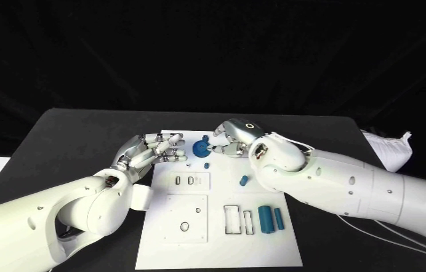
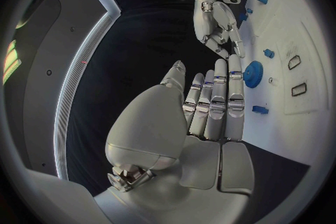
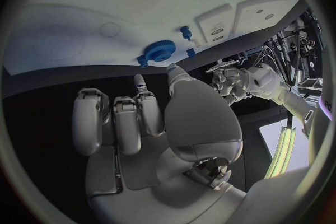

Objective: Assemble the parts on the task board

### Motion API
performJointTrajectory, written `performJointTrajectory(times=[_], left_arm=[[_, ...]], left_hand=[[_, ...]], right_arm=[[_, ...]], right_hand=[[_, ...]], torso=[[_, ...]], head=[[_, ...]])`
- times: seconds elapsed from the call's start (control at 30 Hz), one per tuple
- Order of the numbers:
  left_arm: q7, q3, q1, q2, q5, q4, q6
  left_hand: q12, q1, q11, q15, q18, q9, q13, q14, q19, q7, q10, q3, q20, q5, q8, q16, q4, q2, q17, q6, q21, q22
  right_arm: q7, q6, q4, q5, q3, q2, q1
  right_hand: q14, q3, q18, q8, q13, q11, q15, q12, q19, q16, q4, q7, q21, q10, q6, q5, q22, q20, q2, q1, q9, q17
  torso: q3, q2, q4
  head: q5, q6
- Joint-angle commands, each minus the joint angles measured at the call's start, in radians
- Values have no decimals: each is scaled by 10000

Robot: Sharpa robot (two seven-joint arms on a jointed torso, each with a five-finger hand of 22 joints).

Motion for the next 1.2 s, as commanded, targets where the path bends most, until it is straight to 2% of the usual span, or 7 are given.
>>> performJointTrajectory(times=[0.03,0.17,0.3,0.47,0.67,0.8,1.2], left_arm=[[44,8,9,-11,16,10,185],[50,7,9,-38,16,-7,175],[60,7,8,-38,16,-51,183],[63,5,7,-20,16,-85,198],[61,4,4,-33,16,-104,193],[59,4,3,-27,17,-111,188],[60,3,0,-43,19,-118,184]], left_hand=[[4,131,-13,14,87,-3,-14,6,45,82,-87,-22,48,0,-38,-33,-60,3,12,3,-29,-12],[5,133,-13,14,86,-4,-15,8,48,82,-89,-15,48,-1,-40,-43,-77,5,25,4,-35,-13],[5,134,-12,14,86,-4,-15,9,49,82,-90,-13,48,-2,-41,-47,-83,6,29,4,-37,-14],[5,134,-12,14,86,-4,-15,9,49,82,-90,-13,48,-2,-41,-47,-83,6,29,4,-37,-14],[6,137,-14,13,86,-3,-15,10,50,80,-87,-9,47,-1,-40,-51,-90,7,34,6,-38,-15],[6,137,-14,13,86,-3,-15,10,50,80,-87,-9,47,-1,-40,-51,-90,7,34,6,-38,-15],[6,137,-14,13,86,-3,-15,10,50,80,-87,-9,47,-1,-40,-51,-90,7,34,6,-38,-15]], right_arm=[[1446,-767,186,1475,58,-615,14],[2881,-650,246,2782,118,-1415,41],[3928,-419,111,3610,155,-2092,33],[4466,-334,-150,4119,170,-2705,-145],[4774,-120,-575,4319,175,-2999,-292],[4771,43,-787,4430,176,-3065,-379],[4540,302,-1279,4448,176,-2756,-559]], right_hand=[[897,135,-115,7,1132,-31,-18,2,10,8,-301,3,19,33,64,-312,-2,3,40,668,13,1917],[916,94,-123,1,1147,-30,-16,8,22,47,-522,8,36,37,64,-173,37,4,-172,1006,6,2008],[926,87,-128,-3,1126,-30,-15,-32,30,68,-770,12,49,17,58,-78,65,5,-291,1353,-2,2059],[926,14,-131,-6,1129,-22,-7,-35,30,71,-820,19,54,17,39,-231,81,12,-382,1416,-10,2065],[928,-17,-130,-7,1099,-24,-7,-83,21,77,-954,20,51,-8,34,-312,77,15,-465,1625,-15,2082],[932,-5,-131,-9,1093,-22,-5,-96,22,86,-1020,25,54,-14,21,-339,85,17,-453,1744,-19,2104],[937,92,-133,2,1119,-18,-1,-74,23,95,-1186,34,61,3,43,-379,101,20,-304,2034,-20,2127]], torso=[[19,-36,-85],[34,-66,-186],[82,-79,-283],[111,-75,-322],[110,-75,-327],[95,-76,-276],[74,-80,-279]], head=[[16,19],[4,63],[10,105],[-32,133],[-71,117],[-173,111],[-109,33]])
